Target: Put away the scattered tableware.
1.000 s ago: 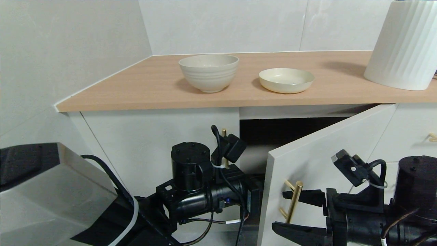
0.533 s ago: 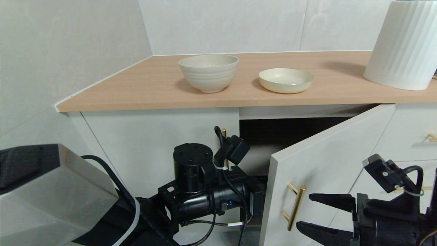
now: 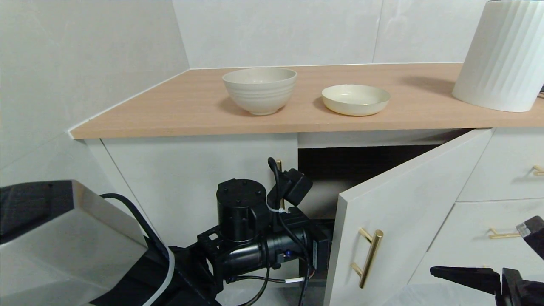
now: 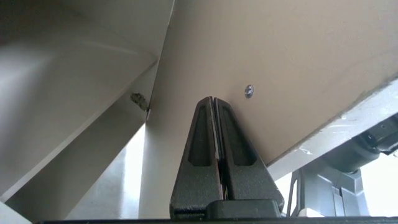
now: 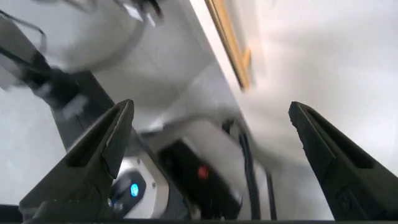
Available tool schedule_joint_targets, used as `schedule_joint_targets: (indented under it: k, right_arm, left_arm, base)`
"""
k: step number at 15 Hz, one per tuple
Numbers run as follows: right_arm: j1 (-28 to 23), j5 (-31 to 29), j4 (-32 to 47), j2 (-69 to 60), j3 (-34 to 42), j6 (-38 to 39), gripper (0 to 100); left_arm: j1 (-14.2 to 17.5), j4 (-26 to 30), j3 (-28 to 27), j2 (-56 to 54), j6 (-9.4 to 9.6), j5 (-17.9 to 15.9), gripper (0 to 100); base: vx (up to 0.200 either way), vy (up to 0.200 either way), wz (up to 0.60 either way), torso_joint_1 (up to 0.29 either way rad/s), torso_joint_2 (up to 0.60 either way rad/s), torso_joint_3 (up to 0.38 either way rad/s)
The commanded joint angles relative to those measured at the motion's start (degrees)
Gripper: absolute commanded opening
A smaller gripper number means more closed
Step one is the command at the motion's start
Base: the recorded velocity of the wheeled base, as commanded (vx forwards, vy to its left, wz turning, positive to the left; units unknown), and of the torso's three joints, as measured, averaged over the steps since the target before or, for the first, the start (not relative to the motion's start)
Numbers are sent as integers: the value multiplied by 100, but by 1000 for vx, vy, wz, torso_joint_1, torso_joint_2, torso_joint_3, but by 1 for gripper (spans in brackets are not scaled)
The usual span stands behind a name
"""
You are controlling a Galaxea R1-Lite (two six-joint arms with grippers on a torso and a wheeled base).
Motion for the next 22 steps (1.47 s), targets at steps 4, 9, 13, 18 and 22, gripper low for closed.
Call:
schedule_joint_targets:
  k: [4, 9, 13, 18, 22]
  right_arm:
    - [2, 3, 17, -281, 29, -2, 100]
    - [-15, 3, 26, -597, 20, -2, 100]
    - [-15, 3, 26, -676, -15, -2, 100]
    - [-33, -67, 8, -834, -95, -2, 100]
    - [-33, -76, 17, -1010, -200, -2, 100]
  left_arm:
    - [-129, 370, -578, 260, 1, 92, 0]
    - [-314, 1169, -1289, 401, 1, 311, 0]
    - [-358, 1345, -1351, 295, 1, 311, 0]
    - [-428, 1846, -1597, 260, 1, 311, 0]
    - [-489, 1864, -1799, 533, 10, 311, 0]
  base:
    - [-150, 0, 0, 4, 1, 2]
    - [0, 0, 0, 0, 0, 0]
    - [0, 0, 0, 0, 0, 0]
    - [-120, 0, 0, 4, 2, 1]
    - [-50, 0, 0, -1, -1, 1]
